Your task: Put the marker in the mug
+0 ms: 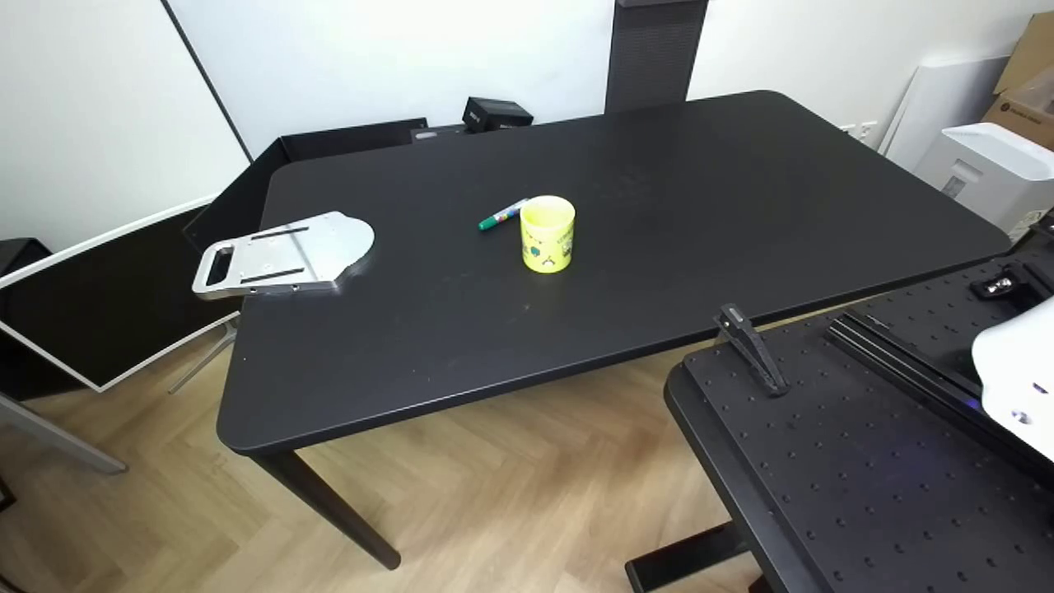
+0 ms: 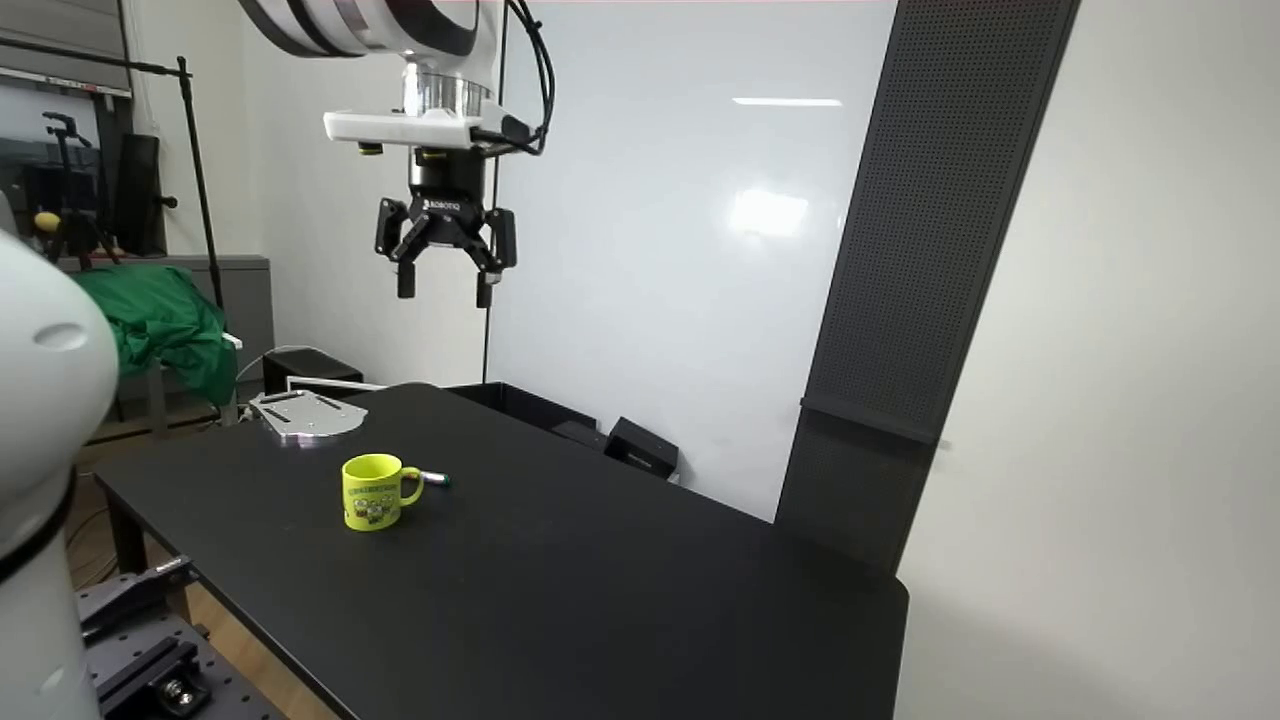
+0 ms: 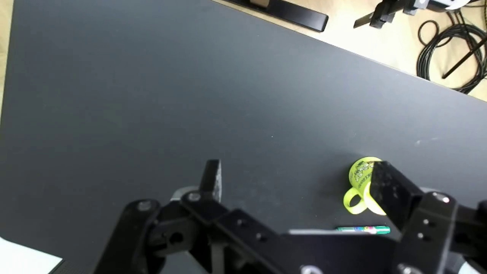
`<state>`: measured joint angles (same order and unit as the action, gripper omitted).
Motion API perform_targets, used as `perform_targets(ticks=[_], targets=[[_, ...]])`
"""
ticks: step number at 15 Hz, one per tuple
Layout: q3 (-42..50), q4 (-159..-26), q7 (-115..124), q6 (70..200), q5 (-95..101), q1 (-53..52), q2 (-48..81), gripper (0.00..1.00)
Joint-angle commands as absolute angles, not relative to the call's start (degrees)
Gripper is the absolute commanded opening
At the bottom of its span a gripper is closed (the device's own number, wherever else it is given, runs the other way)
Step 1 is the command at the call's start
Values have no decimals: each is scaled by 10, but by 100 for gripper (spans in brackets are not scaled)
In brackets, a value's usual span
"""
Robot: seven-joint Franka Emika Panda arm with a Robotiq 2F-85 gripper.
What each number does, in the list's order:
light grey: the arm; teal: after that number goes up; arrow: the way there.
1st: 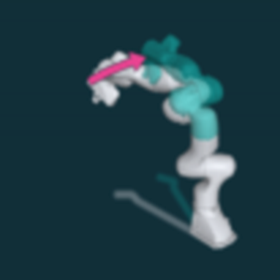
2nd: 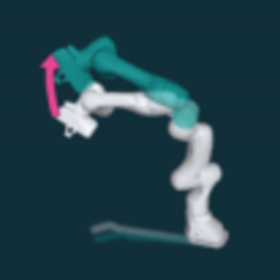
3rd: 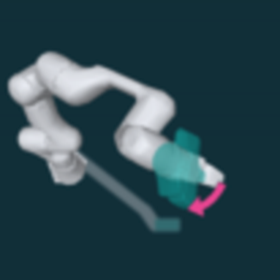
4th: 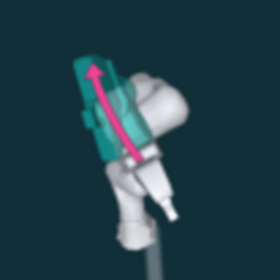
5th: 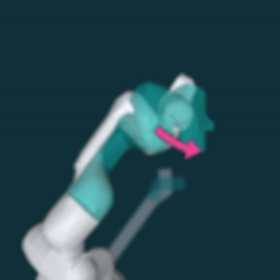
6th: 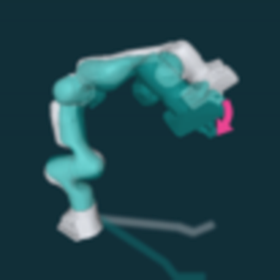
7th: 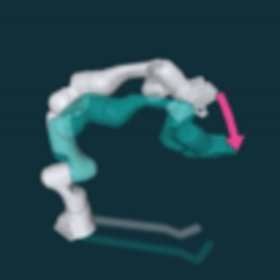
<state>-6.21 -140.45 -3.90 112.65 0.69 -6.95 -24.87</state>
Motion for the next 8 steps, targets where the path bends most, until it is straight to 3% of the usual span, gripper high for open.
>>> perform_targets(ticks=[1, 8], targets=[[-64, -1380, -86, 1143, 55, -72, -228, 100], [-42, -1320, -304, 1154, 110, -90, -167, 100]])
